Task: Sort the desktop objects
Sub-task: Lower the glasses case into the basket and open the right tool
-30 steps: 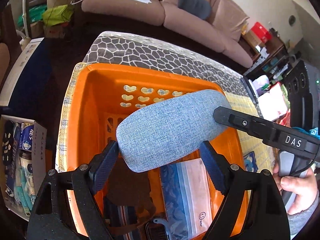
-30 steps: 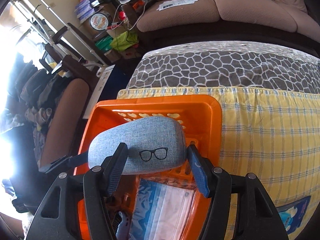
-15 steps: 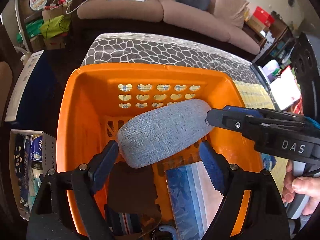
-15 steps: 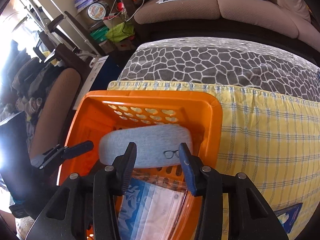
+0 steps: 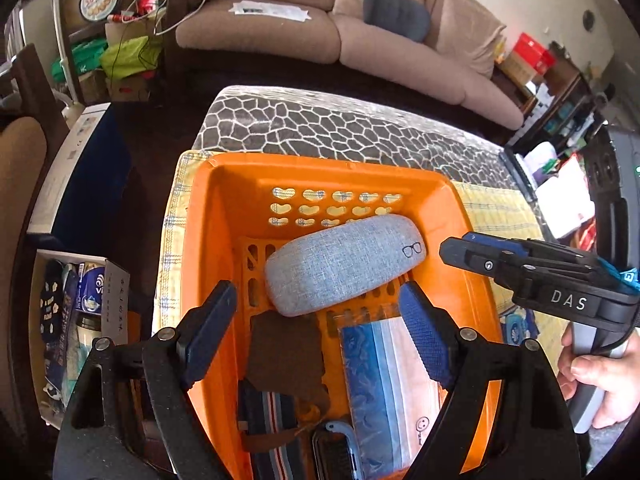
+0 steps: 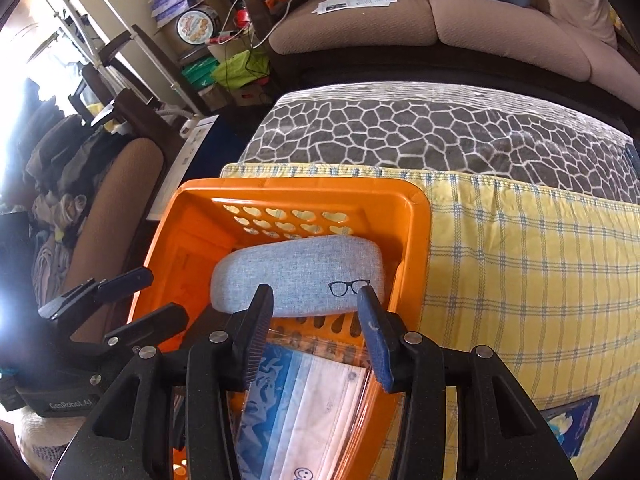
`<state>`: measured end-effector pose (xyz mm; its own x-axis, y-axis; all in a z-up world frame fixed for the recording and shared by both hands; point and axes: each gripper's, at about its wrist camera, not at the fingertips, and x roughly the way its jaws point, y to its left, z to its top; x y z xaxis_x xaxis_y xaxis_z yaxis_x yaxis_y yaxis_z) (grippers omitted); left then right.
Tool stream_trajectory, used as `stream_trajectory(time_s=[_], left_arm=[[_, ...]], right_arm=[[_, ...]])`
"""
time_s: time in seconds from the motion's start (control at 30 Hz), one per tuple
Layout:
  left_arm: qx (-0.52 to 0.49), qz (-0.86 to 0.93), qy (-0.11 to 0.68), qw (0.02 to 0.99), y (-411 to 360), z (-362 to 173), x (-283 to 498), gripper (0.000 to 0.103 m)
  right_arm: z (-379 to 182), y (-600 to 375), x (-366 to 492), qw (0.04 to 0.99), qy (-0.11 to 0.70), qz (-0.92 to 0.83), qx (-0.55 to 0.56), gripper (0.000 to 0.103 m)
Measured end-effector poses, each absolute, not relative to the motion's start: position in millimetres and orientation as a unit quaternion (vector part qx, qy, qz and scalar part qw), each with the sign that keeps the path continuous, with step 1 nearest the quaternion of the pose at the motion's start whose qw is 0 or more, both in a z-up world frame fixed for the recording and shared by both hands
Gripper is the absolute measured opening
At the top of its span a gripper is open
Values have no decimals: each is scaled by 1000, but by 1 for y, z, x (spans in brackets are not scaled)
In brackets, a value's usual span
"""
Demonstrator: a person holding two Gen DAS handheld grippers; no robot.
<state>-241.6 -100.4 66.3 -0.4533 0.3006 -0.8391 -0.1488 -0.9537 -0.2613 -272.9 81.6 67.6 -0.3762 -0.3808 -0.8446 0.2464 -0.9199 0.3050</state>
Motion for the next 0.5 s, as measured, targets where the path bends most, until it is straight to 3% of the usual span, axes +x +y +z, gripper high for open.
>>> stream_trajectory(time_s=[0.4,0.5], left_arm=[[-494,858,-61,131,-88,104,-193,82],[-491,860,-54,129,-81,112,-176,83]], right_arm=[[95,104,-227,177,-53,-836,516,46],[97,111,-211,171,-50,-838,516,51]])
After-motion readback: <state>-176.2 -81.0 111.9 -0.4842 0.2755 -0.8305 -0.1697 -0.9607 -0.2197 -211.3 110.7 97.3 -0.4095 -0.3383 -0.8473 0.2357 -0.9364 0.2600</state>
